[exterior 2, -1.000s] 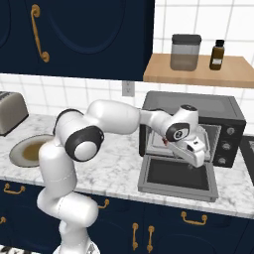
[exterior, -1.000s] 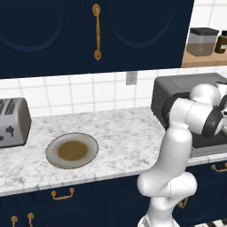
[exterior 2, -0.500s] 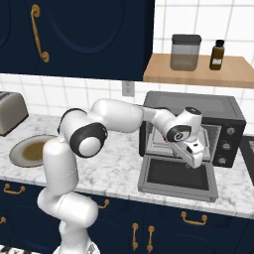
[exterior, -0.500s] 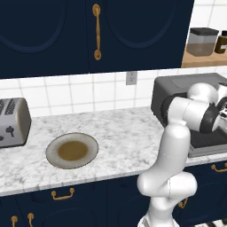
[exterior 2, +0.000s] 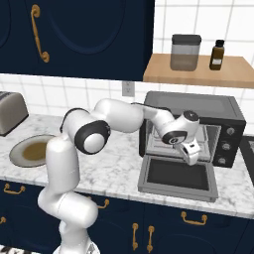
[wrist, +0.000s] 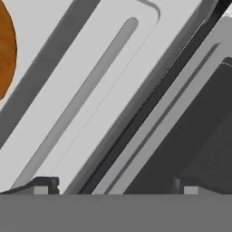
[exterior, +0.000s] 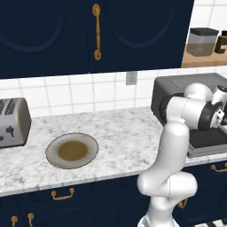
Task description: Pick up the kebab skewer and baguette bread, and place them inside the toaster oven. Close the toaster oven door and start by setting the timer.
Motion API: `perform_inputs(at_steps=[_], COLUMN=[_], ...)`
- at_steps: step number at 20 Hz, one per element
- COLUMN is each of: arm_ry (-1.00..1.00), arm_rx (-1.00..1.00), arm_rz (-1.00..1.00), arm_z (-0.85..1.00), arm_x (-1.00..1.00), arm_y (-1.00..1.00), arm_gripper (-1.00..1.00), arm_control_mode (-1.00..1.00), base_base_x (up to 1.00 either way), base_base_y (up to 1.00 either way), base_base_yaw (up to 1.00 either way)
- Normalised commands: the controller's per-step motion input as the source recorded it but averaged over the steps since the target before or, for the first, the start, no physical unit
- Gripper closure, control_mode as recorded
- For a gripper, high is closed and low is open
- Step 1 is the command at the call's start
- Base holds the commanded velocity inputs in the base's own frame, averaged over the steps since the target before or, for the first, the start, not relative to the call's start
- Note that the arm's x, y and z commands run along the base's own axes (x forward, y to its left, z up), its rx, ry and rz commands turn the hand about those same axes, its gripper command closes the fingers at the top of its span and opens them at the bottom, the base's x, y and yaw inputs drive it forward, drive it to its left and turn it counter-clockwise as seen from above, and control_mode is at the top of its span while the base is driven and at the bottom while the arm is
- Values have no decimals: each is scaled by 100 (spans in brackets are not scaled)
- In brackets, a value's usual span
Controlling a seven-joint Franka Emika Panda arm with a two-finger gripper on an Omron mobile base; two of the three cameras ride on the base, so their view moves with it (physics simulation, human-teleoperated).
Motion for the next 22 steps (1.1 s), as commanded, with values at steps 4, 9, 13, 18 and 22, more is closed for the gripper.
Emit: perform_inputs(at_steps=[4,9,13,18,22], arm_ry=[-6,-3,-1,1,9], arm_rx=[0,0,0,-4,-10], arm_rz=[-2,0,0,16,41], arm_z=[-21,1,36,51,0], arm_x=[46,-9,-91,-100,-96], arm_y=[2,0,0,26,79], arm_gripper=[-100,-100,-100,-100,-100], arm_control_mode=[-100,-100,-100,-100,-100], base_base_x=[0,0,0,0,0], base_base_y=[0,0,0,0,0], base_base_yaw=[0,0,0,0,0])
